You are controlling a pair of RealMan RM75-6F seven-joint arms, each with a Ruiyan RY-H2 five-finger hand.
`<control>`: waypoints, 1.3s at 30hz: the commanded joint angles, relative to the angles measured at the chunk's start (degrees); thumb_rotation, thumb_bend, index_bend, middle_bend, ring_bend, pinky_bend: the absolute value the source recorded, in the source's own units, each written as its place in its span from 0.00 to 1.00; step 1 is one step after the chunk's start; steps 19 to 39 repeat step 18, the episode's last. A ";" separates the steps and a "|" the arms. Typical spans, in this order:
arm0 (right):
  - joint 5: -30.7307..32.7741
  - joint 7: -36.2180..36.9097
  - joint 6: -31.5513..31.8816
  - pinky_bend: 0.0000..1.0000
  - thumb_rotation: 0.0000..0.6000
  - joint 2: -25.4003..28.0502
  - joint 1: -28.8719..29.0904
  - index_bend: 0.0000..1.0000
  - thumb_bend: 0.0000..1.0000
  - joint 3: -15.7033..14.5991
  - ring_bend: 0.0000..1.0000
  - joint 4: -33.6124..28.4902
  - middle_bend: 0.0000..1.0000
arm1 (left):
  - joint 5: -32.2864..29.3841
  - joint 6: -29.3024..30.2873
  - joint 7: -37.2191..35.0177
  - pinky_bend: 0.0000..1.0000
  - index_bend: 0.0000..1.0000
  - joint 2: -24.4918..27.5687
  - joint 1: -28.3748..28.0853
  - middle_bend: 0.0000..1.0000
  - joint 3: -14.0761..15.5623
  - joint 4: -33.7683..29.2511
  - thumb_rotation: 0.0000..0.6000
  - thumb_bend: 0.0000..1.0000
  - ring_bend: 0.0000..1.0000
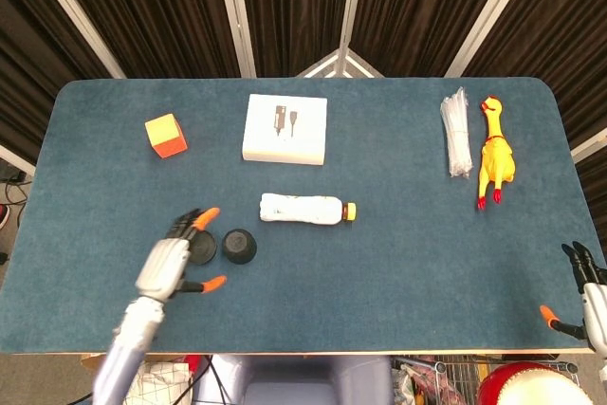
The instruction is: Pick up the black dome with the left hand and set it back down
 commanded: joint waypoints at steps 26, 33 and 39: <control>-3.69 -5.17 6.05 0.19 1.00 -2.08 -0.70 0.00 0.26 1.00 0.21 1.91 0.00 | -7.05 11.82 4.12 0.00 0.12 15.69 12.52 0.12 2.21 7.71 1.00 0.22 0.00; -3.69 -5.17 6.05 0.19 1.00 -2.08 -0.70 0.00 0.26 1.00 0.21 1.91 0.00 | -7.05 11.82 4.12 0.00 0.12 15.69 12.52 0.12 2.21 7.71 1.00 0.22 0.00; -3.69 -5.17 6.05 0.19 1.00 -2.08 -0.70 0.00 0.26 1.00 0.21 1.91 0.00 | -7.05 11.82 4.12 0.00 0.12 15.69 12.52 0.12 2.21 7.71 1.00 0.22 0.00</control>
